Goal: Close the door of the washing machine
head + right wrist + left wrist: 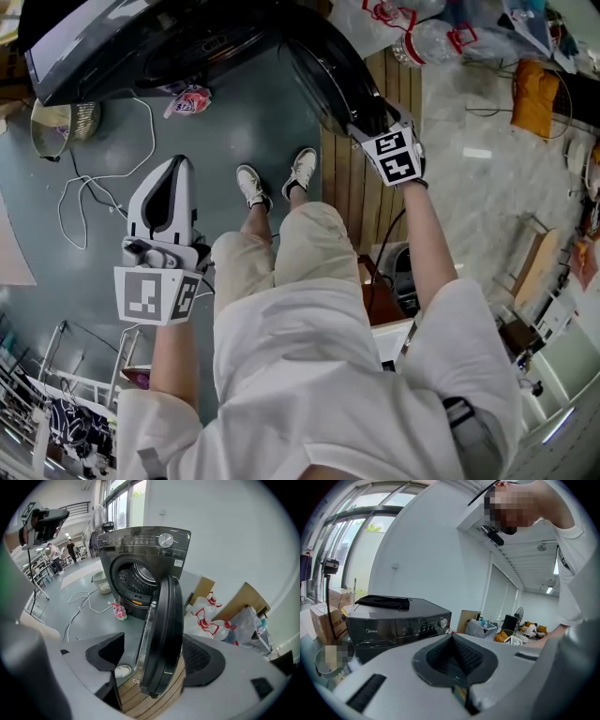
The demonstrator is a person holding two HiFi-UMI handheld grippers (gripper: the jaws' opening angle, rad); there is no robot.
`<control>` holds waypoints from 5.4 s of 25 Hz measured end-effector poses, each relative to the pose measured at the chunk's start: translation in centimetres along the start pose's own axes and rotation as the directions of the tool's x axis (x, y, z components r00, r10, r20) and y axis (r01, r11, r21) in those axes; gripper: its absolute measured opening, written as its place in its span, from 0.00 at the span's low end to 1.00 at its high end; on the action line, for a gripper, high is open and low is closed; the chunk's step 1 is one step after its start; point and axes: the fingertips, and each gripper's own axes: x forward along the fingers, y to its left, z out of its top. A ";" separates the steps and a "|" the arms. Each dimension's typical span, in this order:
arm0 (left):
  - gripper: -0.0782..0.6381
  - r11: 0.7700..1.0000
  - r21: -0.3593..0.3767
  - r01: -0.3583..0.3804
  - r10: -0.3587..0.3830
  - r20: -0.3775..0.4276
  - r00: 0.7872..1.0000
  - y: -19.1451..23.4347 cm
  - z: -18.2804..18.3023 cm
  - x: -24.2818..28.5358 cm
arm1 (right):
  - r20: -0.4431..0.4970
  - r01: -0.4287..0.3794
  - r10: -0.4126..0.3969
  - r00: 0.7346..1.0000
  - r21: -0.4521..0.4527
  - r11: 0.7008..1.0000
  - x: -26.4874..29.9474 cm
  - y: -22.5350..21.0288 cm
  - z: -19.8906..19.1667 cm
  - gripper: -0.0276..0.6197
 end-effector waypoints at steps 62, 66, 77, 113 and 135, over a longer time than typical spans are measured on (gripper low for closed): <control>0.11 0.956 -0.157 -0.249 0.259 0.045 0.965 14.6 -1.2 -8.6 | 0.166 -0.309 0.267 0.949 0.334 0.890 10.0 21.2 21.8 0.59; 0.11 0.951 -0.165 -0.262 0.272 0.043 0.961 15.2 -1.4 -8.5 | 0.174 -0.318 0.276 0.945 0.305 0.898 10.9 21.4 23.5 0.59; 0.11 0.938 -0.182 -0.294 0.305 0.034 0.952 17.2 -1.7 -8.9 | 0.180 -0.340 0.305 0.935 0.211 0.917 13.5 21.9 28.4 0.59; 0.11 0.953 -0.151 -0.263 0.278 0.087 0.957 14.2 0.8 -8.4 | 0.261 -0.311 0.261 0.929 0.173 0.934 10.6 17.2 31.2 0.48; 0.11 0.982 0.022 -0.186 0.175 0.254 0.951 4.0 13.8 -9.1 | 0.424 -0.309 0.096 0.901 0.470 0.827 -8.6 6.0 23.7 0.29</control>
